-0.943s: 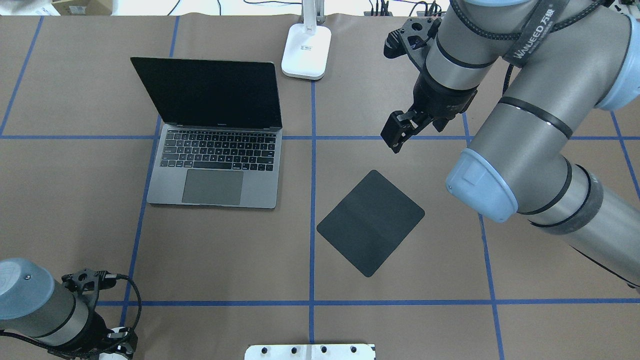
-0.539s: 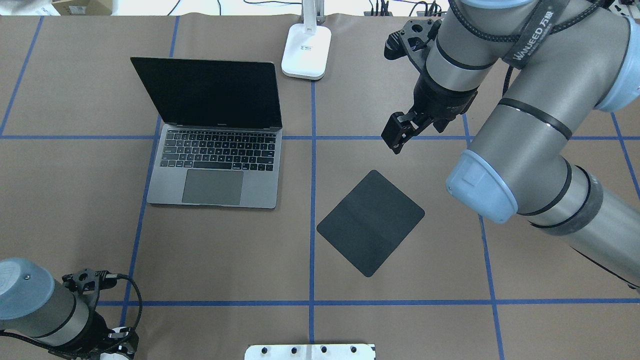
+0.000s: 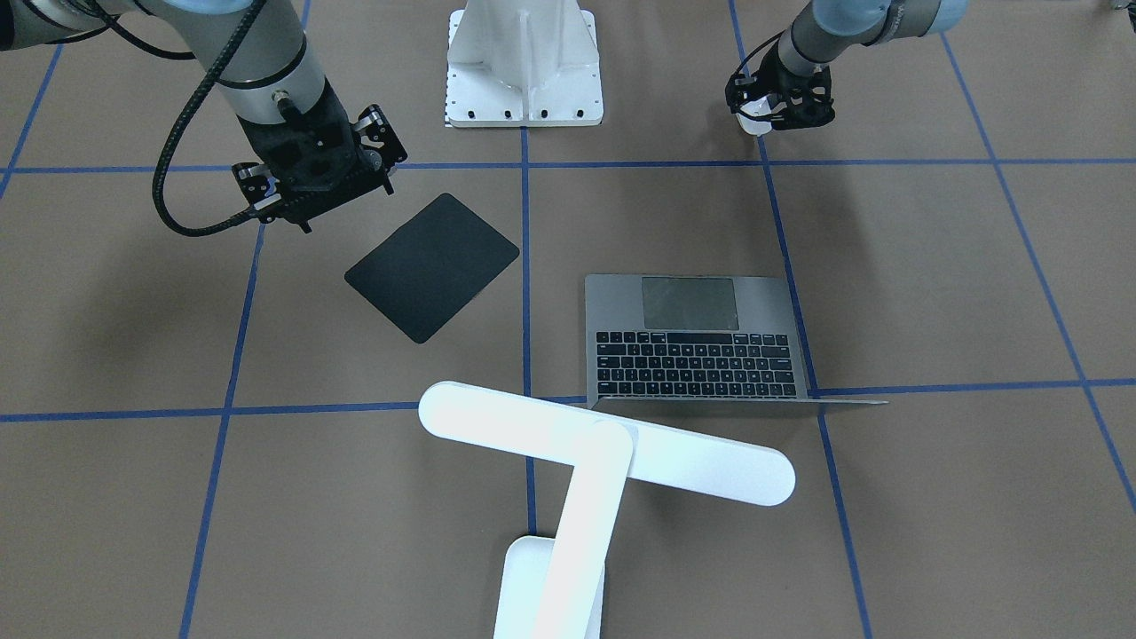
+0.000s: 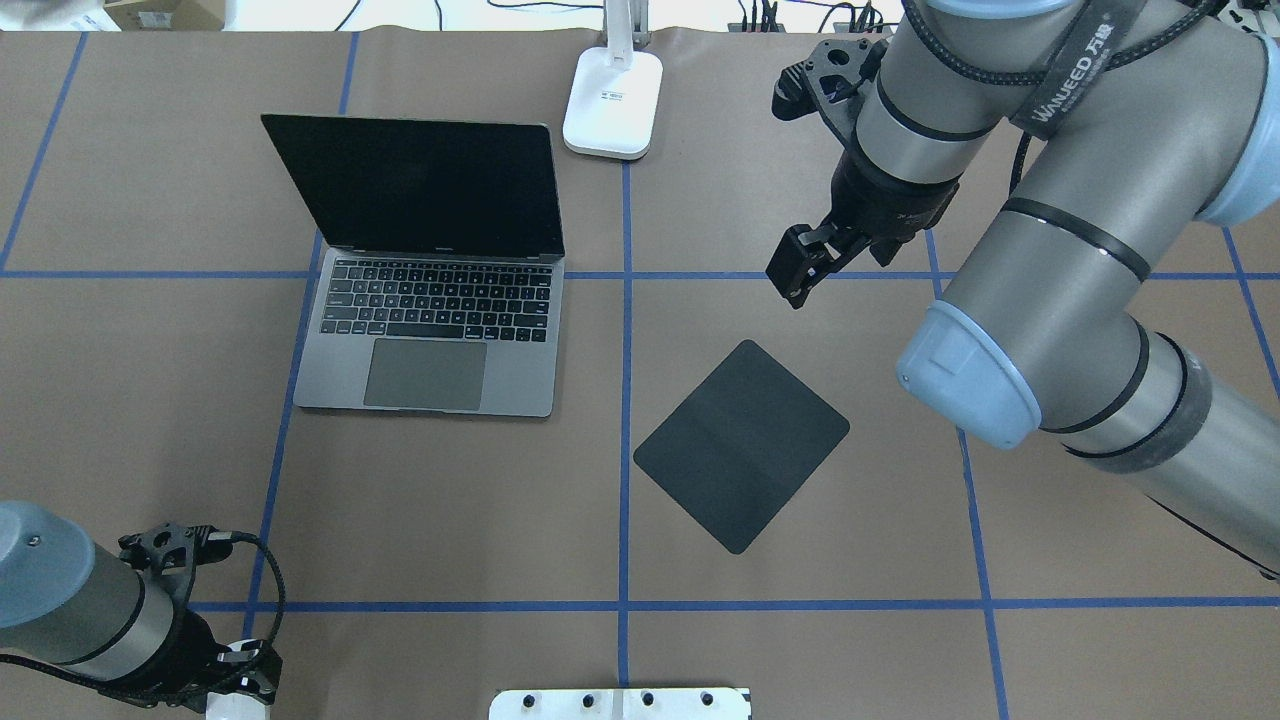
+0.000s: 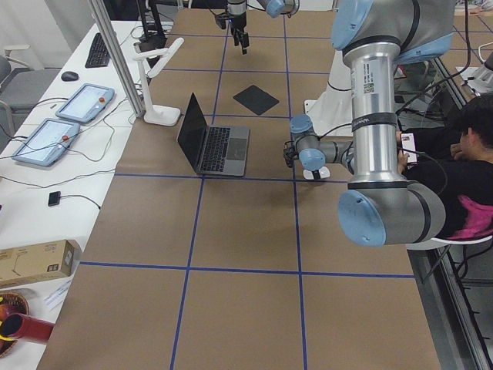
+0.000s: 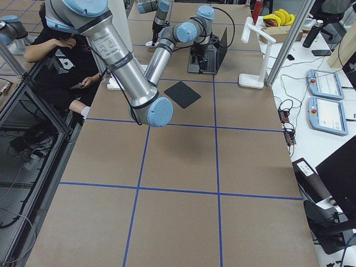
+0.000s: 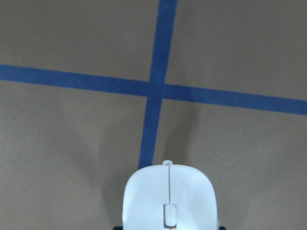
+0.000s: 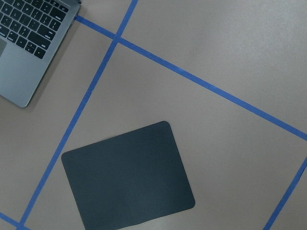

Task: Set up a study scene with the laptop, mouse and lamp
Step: 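Grasp the white mouse with the left gripper, then carry the white mouse onto the black pad with the left gripper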

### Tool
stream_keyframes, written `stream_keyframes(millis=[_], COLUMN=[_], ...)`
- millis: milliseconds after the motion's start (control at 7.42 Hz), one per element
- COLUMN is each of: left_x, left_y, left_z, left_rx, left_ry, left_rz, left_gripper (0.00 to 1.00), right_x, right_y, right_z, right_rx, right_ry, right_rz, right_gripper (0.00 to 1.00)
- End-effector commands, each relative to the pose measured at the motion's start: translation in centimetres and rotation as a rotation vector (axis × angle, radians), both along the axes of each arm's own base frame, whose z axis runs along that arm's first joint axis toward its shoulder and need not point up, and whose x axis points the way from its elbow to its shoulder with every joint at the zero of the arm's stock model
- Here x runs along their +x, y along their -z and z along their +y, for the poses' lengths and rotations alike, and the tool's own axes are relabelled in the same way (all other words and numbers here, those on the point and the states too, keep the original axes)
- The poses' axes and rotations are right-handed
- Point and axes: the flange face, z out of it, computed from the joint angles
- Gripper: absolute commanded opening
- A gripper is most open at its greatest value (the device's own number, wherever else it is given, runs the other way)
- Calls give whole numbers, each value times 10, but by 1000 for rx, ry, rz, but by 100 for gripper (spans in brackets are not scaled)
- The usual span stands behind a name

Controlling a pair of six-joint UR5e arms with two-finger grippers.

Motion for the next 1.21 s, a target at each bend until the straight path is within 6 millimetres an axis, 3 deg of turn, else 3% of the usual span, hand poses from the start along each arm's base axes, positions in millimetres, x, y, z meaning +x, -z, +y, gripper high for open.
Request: stream_keyframes(millis=[0,269,674,808,1078], left_x=[4,14,34,38,51], left_y=[28,75,157,167,187], left_z=[-16,-61,-131,-150,-168], left_rx=[23,95,192,204,215], left_ry=[30,86,115,135,153], left_rz=[63,157,136,134,154], left_gripper=[68,69,69,69,69], right_x=[10,21,32,35,36], right_y=[-8,-16,-23,-26,-28], right_z=[0,5,3,2,2], right_rx=[-5,-7,-18,-23,-28], right_ry=[-12,-19,-33,-38,-40], right_rz=[4,4,3,5,7], right_gripper=[100,100,100,100,100])
